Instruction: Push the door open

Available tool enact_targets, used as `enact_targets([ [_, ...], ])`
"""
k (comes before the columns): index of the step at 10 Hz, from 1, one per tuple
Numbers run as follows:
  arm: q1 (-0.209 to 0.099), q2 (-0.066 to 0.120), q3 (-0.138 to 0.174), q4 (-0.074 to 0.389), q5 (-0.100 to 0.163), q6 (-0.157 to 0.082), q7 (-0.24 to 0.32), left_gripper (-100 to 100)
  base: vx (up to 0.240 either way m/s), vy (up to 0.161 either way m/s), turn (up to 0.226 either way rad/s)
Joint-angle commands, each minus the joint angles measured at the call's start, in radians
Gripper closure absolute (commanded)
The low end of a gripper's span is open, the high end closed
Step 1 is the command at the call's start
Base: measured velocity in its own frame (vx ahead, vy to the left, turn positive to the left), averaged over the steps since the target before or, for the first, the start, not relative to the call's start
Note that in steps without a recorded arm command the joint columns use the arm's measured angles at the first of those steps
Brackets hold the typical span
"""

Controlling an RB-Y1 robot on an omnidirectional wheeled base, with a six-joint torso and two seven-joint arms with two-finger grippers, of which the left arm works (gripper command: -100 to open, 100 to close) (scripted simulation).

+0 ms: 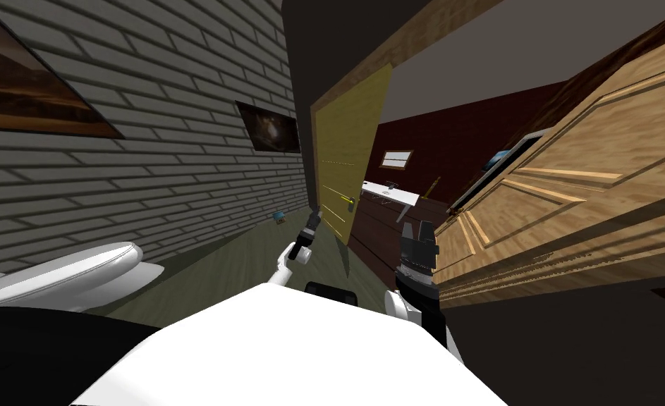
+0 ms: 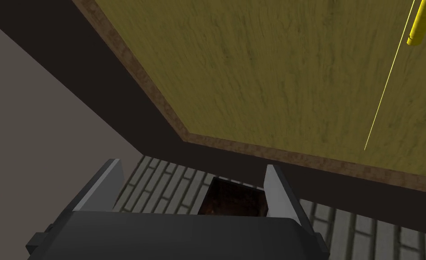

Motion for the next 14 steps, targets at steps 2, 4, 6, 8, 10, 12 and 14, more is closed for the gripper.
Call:
enact_targets([
  [2, -0.045, -0.003, -0.011, 0.074, 0.0, 0.008, 0.015, -100, 0.101, 0.065, -0.068],
  [4, -0.077, -0.006, -0.02, 0.134, 0.0, 0.014, 0.026, -100, 0.089, 0.038, -0.072],
  [6, -0.093, -0.007, -0.024, 0.162, 0.0, 0.018, 0.032, -100, 0.054, 0.03, -0.027],
  [8, -0.125, -0.01, -0.033, 0.217, 0.0, 0.024, 0.044, -100, 0.069, 0.053, -0.074],
  [10, -0.155, -0.015, -0.042, 0.271, 0.0, 0.03, 0.055, -100, 0.096, 0.061, -0.07],
  [12, -0.186, -0.019, -0.051, 0.324, 0.0, 0.037, 0.066, -100, 0.082, 0.049, -0.058],
  [14, -0.216, -0.025, -0.059, 0.377, 0.0, 0.043, 0.077, -100, 0.088, 0.068, -0.072],
])
